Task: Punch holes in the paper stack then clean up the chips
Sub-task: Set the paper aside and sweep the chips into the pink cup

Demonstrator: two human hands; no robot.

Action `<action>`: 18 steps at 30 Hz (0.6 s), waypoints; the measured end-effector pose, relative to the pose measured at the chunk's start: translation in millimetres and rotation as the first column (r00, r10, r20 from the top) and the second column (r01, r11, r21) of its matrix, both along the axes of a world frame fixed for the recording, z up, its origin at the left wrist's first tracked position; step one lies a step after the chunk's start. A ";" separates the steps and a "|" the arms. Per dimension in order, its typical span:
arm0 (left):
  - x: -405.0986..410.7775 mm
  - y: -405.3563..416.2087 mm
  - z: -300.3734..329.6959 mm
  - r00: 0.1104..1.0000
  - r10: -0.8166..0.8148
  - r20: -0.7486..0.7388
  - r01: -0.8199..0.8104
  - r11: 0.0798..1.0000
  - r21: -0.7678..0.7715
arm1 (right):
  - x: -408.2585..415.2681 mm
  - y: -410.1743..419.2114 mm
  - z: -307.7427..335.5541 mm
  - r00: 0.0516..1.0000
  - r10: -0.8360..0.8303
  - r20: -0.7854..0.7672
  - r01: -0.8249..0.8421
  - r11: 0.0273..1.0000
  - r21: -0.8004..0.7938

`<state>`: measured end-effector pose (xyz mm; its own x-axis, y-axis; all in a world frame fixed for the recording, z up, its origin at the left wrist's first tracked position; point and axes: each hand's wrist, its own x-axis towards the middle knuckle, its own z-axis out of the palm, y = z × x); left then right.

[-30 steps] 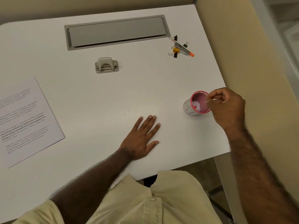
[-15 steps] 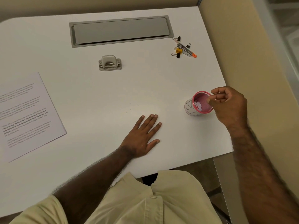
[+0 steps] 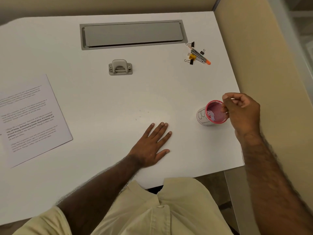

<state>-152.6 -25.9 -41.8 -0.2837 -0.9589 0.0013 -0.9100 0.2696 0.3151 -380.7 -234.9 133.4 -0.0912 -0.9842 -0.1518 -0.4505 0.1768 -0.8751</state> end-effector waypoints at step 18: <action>72.7 64.8 -0.9 0.780 0.626 -0.018 -0.626 0.779 -0.017 | 154.5 68.0 -82.6 0.746 0.611 -0.266 -0.597 0.790 0.141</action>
<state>-79.9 38.9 -42.7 0.3793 -0.9250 0.0223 -0.8773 -0.3519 0.3264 -226.3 -166.9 50.8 0.4747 -0.8412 -0.2590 -0.7003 -0.1828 -0.6900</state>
